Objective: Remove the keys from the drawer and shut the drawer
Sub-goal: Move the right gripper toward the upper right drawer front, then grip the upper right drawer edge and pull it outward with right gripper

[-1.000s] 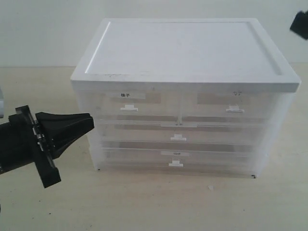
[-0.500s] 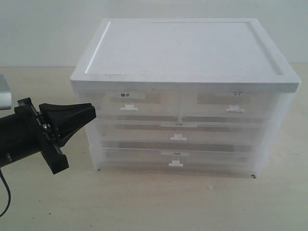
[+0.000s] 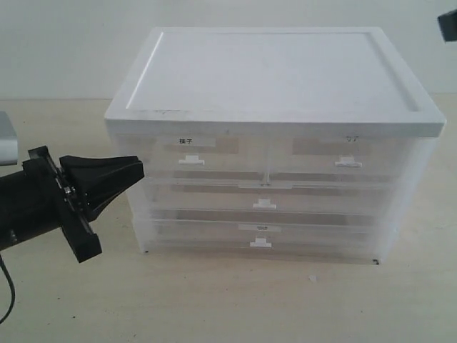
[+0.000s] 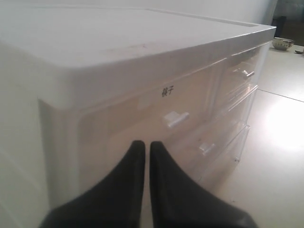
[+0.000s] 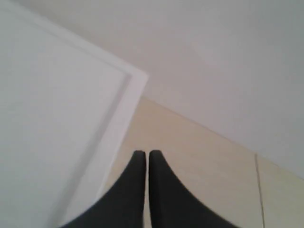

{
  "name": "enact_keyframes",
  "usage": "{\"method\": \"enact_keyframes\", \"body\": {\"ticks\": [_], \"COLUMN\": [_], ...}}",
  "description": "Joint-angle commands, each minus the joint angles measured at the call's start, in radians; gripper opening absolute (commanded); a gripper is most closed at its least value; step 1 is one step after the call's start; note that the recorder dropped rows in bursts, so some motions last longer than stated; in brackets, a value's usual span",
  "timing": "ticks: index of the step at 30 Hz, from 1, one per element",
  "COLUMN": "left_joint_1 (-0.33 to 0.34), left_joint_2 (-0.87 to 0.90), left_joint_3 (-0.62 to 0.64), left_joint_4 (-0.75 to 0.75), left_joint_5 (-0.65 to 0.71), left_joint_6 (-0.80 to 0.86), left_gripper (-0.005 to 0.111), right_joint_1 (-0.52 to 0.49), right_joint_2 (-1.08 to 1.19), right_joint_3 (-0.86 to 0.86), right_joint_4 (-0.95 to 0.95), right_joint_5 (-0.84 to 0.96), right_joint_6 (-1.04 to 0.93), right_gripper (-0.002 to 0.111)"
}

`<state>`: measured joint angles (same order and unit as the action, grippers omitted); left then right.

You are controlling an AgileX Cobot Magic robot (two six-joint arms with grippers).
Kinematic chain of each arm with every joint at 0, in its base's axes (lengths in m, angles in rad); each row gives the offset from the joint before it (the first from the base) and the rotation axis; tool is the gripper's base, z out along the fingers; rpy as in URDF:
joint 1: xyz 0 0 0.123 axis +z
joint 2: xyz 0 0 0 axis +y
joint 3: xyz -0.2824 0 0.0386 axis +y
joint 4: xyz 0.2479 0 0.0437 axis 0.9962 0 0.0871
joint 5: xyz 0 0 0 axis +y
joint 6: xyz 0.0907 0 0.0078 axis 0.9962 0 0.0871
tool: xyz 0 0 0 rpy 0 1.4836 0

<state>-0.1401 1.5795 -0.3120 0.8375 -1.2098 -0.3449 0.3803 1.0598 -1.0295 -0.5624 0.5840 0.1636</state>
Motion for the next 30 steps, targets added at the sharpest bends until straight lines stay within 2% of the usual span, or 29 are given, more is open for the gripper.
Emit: {"method": "enact_keyframes", "body": {"ticks": [1, 3, 4, 6, 9, 14, 19, 30], "left_joint_1": [-0.009, -0.009, -0.009, -0.009, -0.009, -0.009, -0.009, -0.009], "left_joint_2": [0.005, 0.005, 0.005, 0.005, 0.005, 0.005, 0.005, 0.005], "left_joint_3": [-0.004, -0.004, -0.004, -0.004, -0.004, -0.004, -0.004, -0.004], "left_joint_4": [0.018, 0.016, 0.016, 0.016, 0.02, 0.022, 0.022, 0.038], "left_joint_5": [-0.011, -0.011, -0.011, -0.011, -0.011, -0.011, -0.011, -0.011], "left_joint_6": [-0.003, -0.006, -0.006, -0.006, -0.006, -0.006, -0.006, -0.021], "left_gripper": [0.005, 0.005, 0.005, 0.005, 0.005, 0.005, 0.005, 0.005], "right_joint_1": [0.18, 0.282, 0.361, 0.445, 0.503, 0.516, 0.516, 0.516], "right_joint_2": [-0.006, -0.01, -0.001, 0.024, 0.09, 0.187, 0.197, 0.197], "right_joint_3": [-0.063, -0.047, -0.016, 0.056, 0.165, 0.219, 0.223, 0.299], "right_joint_4": [0.123, 0.142, 0.155, 0.156, 0.073, -0.143, -0.335, -0.397], "right_joint_5": [0.176, 0.174, 0.179, 0.175, 0.116, 0.116, 0.136, 0.137], "right_joint_6": [-0.225, -0.287, -0.361, -0.442, -0.454, -0.415, -0.213, -0.199], "right_gripper": [0.001, 0.01, 0.024, 0.038, 0.038, 0.038, 0.038, 0.038]}}
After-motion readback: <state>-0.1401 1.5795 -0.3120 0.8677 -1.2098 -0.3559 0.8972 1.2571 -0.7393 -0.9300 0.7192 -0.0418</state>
